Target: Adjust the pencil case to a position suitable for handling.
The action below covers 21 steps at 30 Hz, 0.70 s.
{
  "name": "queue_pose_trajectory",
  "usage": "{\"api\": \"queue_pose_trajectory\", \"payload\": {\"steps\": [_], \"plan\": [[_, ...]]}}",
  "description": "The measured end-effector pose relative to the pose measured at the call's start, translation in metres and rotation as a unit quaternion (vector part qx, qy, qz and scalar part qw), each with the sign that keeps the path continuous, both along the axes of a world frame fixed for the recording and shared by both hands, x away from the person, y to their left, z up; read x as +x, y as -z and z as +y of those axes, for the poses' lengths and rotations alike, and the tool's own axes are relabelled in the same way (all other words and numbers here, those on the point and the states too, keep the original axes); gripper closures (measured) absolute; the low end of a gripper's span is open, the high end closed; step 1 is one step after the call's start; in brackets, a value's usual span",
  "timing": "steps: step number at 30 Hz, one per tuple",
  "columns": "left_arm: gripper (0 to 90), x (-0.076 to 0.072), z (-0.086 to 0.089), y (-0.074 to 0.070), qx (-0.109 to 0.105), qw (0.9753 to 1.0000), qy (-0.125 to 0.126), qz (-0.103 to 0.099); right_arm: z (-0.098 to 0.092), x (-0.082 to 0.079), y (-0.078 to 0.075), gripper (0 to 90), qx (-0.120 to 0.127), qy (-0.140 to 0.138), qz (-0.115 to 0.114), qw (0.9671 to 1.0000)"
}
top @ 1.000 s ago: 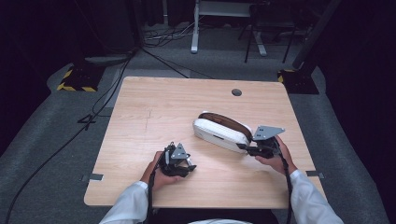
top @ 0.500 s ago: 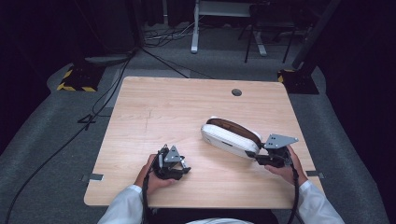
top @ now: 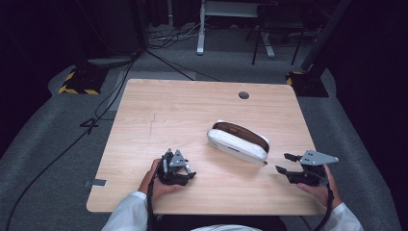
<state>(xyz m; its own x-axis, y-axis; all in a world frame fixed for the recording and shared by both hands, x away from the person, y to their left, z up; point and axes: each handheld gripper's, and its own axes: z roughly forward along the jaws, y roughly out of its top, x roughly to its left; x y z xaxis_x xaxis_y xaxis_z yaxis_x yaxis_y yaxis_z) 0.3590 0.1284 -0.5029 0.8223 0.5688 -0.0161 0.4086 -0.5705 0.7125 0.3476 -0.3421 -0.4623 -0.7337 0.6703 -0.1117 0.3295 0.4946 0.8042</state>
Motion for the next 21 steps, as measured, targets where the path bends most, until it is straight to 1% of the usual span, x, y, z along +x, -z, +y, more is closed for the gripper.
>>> {"api": "queue_pose_trajectory", "payload": {"steps": [1,2,3,4,6,7,8,9,10,12,13,14,21], "plan": [[36.6,0.0,0.0,0.0,0.0,1.0,-0.001,0.001,-0.006,0.0,0.006,37.7,-0.002,0.01,0.009,0.9999],[36.6,0.0,0.0,0.0,-0.001,1.0,-0.002,0.0,-0.012,-0.001,0.012,36.5,0.002,0.019,0.023,0.9996],[36.1,0.0,0.0,0.0,-0.001,1.0,-0.006,0.001,-0.016,-0.001,0.018,35.4,0.001,0.023,0.034,0.9992],[34.5,0.001,0.0,0.0,-0.001,1.0,-0.007,0.002,-0.021,-0.002,0.024,35.4,-0.003,0.026,0.04,0.9989],[34.1,0.001,0.0,0.0,0.001,1.0,-0.004,0.001,-0.026,-0.001,0.033,34.9,-0.005,0.036,0.054,0.9979],[35.3,0.001,0.0,0.0,0.001,1.0,-0.004,0.001,-0.03,0.0,0.037,34.8,-0.001,0.035,0.058,0.9977],[40.2,0.001,0.0,0.0,0.0,1.0,-0.001,0.0,-0.031,0.001,0.039,34.7,0.005,0.039,0.063,0.9972],[40.2,0.001,0.0,0.0,-0.004,1.0,0.003,-0.001,-0.031,0.001,0.039,34.7,0.005,0.039,0.063,0.9972],[46.6,0.001,0.0,0.0,-0.005,1.0,0.008,-0.001,-0.032,0.002,0.039,34.4,0.009,0.042,0.068,0.9968],[47.6,0.001,0.0,0.0,-0.005,0.9999,0.013,-0.002,-0.032,0.003,0.039,33.1,0.011,0.038,0.071,0.9967],[47.7,0.001,0.0,0.0,-0.006,0.9999,0.014,-0.002,-0.031,0.004,0.041,31.6,0.003,0.04,0.073,0.9966],[47.8,0.001,0.0,0.0,-0.005,0.9999,0.015,-0.002,-0.03,0.004,0.041,31.5,0.002,0.04,0.071,0.9967],[48.1,-0.001,-0.001,0.0,-0.005,0.9999,0.016,-0.002,-0.03,0.004,0.041,30.5,0.005,0.039,0.072,0.9966]]}}
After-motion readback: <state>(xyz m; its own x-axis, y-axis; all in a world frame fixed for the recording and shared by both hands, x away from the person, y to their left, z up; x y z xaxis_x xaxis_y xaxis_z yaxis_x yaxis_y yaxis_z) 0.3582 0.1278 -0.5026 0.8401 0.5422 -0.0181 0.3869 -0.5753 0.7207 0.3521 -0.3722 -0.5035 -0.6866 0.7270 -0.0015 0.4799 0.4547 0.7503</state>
